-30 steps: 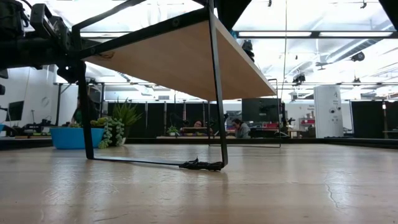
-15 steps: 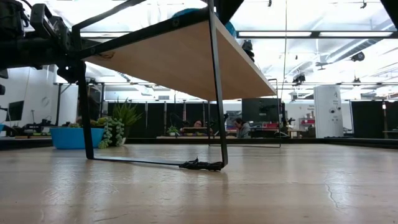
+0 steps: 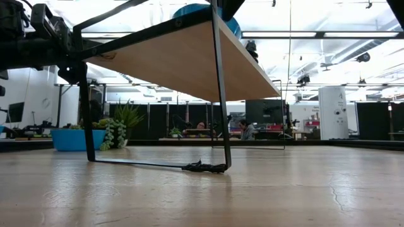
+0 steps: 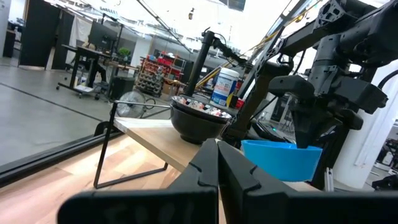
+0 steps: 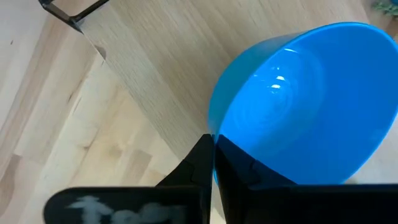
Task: Pick & Place Mini bowls
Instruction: Put the bottom right blue bowl on the shelf, then stack the top blue bowl on the blue bowl on the shelf
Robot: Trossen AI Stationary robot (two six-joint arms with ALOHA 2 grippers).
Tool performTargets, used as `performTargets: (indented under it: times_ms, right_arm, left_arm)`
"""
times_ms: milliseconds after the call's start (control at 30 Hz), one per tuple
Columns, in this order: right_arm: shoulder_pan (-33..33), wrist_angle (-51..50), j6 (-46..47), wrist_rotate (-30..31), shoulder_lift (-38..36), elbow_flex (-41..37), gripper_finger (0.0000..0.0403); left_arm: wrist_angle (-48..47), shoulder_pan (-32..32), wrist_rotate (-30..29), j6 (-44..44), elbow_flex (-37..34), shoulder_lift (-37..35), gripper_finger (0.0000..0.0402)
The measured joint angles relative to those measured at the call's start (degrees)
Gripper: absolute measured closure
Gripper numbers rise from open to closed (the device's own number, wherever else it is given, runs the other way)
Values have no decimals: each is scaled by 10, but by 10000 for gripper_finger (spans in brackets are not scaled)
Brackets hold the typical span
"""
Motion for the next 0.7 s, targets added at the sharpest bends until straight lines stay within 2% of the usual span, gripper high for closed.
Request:
performTargets:
  times_ms: [400,567,700]
  right_arm:
    - [0,-7,9,0,0,13,285]
    - [-1,0,47,2,-15,27,266]
    - [-7,0,76,30,-36,28,264]
  left_arm:
    - [0,0,0,0,0,0,402]
    - [0,0,0,0,0,0,402]
    - [0,0,0,0,0,0,402]
